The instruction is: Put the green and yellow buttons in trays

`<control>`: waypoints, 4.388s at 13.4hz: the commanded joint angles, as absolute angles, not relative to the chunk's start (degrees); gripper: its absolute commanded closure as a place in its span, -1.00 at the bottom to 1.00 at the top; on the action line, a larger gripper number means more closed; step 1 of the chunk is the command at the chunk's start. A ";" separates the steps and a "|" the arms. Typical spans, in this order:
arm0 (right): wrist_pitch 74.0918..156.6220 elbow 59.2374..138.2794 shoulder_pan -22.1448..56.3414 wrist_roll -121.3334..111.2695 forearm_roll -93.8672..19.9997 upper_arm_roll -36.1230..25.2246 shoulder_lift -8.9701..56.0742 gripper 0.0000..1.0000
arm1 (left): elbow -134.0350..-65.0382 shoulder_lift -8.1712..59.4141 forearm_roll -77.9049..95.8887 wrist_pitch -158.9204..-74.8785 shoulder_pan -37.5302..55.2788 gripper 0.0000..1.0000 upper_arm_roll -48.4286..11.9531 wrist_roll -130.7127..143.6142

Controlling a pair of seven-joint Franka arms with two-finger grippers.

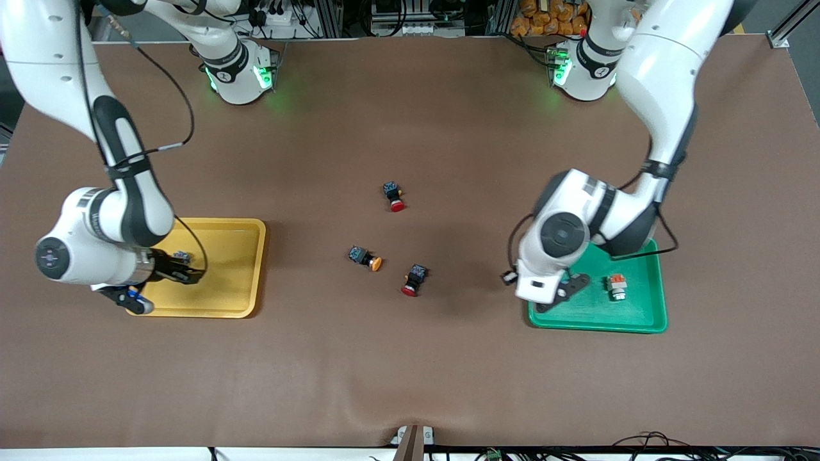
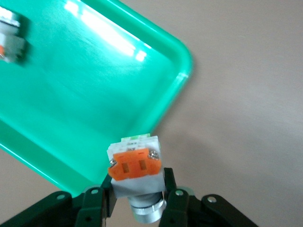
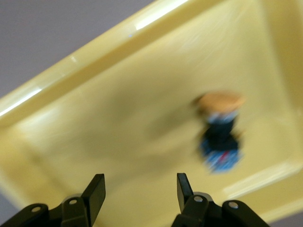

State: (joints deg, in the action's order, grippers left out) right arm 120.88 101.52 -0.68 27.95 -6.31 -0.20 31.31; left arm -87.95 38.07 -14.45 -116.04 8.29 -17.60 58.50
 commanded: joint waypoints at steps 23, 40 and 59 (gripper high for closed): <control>134.02 94.57 33.57 103.89 -12.13 -1.05 40.51 -0.33 | -86.85 28.74 -15.29 -117.86 -3.16 -1.00 -18.54 43.51; 120.26 94.04 24.10 85.02 -10.02 -2.28 34.28 0.96 | -81.12 23.03 -12.84 -104.77 -5.98 -1.00 -18.72 32.78; 115.75 95.27 1.49 42.72 -7.21 -2.29 37.09 -0.47 | -79.98 21.80 -11.78 -102.75 -8.00 -1.00 -17.93 23.73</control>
State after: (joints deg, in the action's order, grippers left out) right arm 115.26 95.15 2.48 43.41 -7.82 -3.50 36.96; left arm -79.79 22.90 -12.68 -103.97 -7.84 -18.00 24.89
